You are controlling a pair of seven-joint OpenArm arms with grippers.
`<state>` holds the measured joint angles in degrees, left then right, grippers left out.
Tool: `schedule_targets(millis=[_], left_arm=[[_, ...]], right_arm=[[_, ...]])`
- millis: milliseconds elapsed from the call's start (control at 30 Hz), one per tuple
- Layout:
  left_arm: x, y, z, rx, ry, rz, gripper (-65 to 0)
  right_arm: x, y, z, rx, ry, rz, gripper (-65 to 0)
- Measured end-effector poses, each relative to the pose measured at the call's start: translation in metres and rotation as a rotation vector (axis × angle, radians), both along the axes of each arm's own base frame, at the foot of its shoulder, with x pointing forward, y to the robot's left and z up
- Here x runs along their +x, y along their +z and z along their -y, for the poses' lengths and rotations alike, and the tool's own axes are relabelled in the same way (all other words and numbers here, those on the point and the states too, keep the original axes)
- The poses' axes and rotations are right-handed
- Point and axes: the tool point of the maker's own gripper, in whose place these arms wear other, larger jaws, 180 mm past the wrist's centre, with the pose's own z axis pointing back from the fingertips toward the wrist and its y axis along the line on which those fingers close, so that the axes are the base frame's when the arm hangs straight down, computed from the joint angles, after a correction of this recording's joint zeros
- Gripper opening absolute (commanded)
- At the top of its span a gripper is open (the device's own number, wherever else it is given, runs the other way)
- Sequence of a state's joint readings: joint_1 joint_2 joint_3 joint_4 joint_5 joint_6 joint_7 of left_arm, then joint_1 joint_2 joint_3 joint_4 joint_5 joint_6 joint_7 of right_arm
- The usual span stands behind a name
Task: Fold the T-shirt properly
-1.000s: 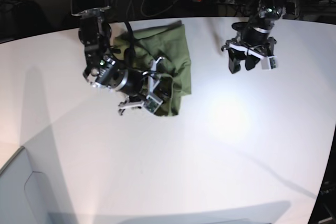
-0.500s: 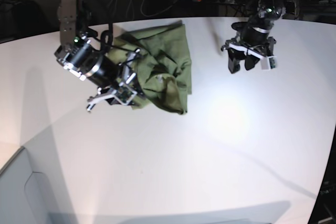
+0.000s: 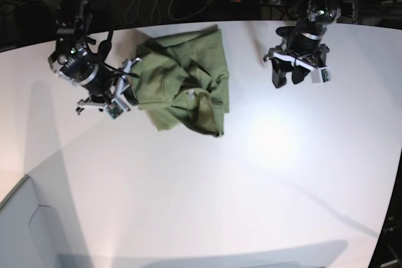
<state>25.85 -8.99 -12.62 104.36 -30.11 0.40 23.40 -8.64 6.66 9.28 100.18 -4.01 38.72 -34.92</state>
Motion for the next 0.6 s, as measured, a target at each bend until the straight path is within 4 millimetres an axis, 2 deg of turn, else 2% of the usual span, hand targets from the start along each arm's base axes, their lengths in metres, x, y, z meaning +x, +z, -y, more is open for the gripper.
schedule_targets(millis=[100, 267, 467, 600], left_arm=[[0.000, 0.000, 0.000, -0.002, 0.000, 0.000, -33.0], [0.001, 0.000, 0.000, -0.003, 0.001, 0.001, -33.0], [0.006, 0.003, 0.000, -0.003, 0.001, 0.014, -33.0], [0.005, 0.003, 0.000, 0.000, 0.000, 0.012, -33.0]], right_arm=[[-0.015, -0.006, -0.015, 0.003, 0.045, -0.026, -55.3], [-0.037, 0.009, -0.057, 0.035, 0.172, 0.003, -55.3], [-0.083, 0.021, -0.114, 0.108, 0.341, -0.011, -55.3], [-0.113, 0.014, -0.133, 0.123, 0.428, -0.063, -55.3]])
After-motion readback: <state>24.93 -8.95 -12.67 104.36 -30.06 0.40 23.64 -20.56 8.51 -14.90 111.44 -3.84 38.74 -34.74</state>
